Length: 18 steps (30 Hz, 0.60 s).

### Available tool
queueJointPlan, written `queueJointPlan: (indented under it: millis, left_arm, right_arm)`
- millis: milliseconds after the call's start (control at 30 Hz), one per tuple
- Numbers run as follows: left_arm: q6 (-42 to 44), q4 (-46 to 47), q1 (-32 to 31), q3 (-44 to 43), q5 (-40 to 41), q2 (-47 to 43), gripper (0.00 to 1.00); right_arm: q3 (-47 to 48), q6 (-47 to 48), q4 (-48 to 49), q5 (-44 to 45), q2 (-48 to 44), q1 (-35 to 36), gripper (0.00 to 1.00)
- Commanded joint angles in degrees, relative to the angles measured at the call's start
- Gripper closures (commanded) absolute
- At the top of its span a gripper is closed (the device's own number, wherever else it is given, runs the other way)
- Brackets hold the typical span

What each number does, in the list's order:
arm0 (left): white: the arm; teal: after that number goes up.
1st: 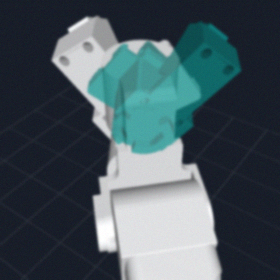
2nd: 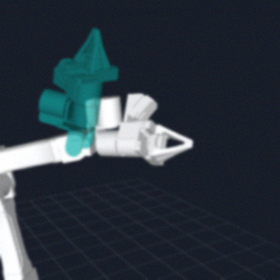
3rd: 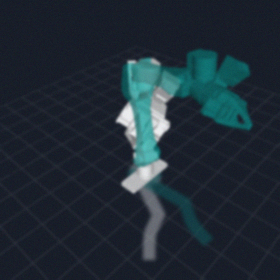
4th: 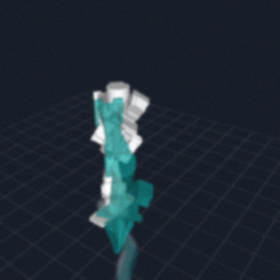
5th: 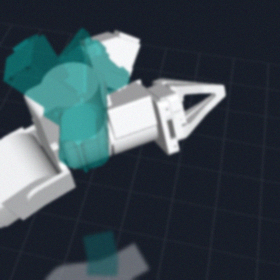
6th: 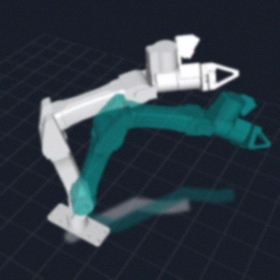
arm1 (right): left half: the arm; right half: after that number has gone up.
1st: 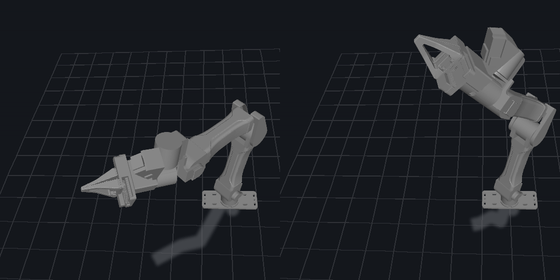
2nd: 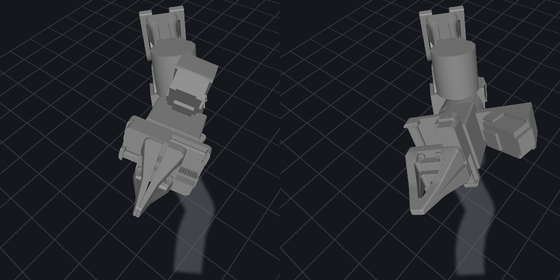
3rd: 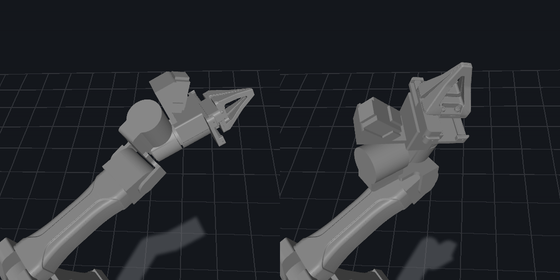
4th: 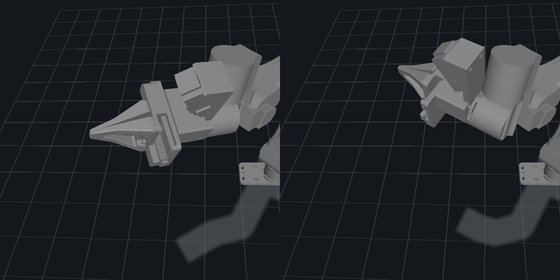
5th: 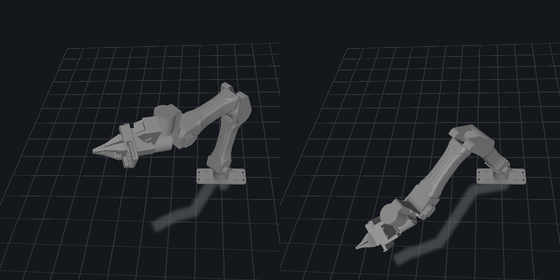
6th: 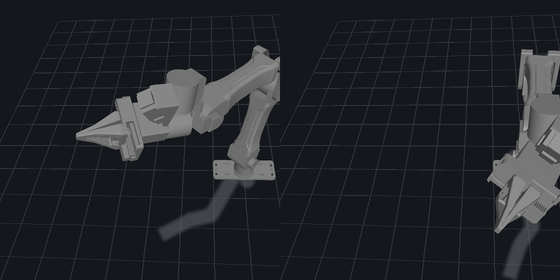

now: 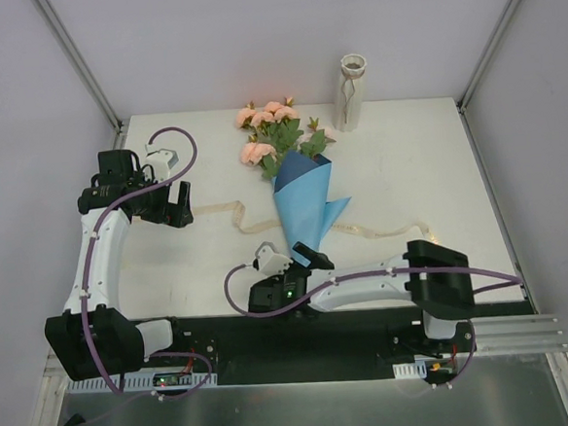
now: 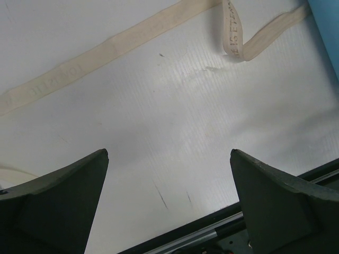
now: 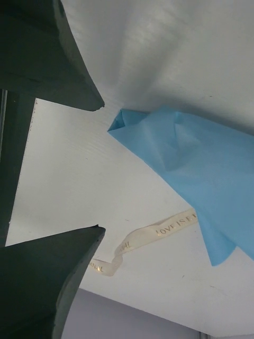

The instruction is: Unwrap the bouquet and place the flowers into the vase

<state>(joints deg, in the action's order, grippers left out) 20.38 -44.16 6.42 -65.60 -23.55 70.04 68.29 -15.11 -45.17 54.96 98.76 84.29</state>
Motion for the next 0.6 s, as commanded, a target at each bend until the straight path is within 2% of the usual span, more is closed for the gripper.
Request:
queueJointPlan:
  millis: [0, 567]
  left_arm:
    - [1.06, 0.22, 0.09, 0.21, -0.97, -1.14, 0.01]
    - [2.12, -0.05, 0.00, -0.05, -0.18, 0.09, 0.01]
  right_arm:
    - [2.20, 3.33, -4.49, -1.53, 4.77, 0.35, 0.07]
    - [-1.76, 6.58, 6.40, 1.38, 6.71, -3.26, 0.24]
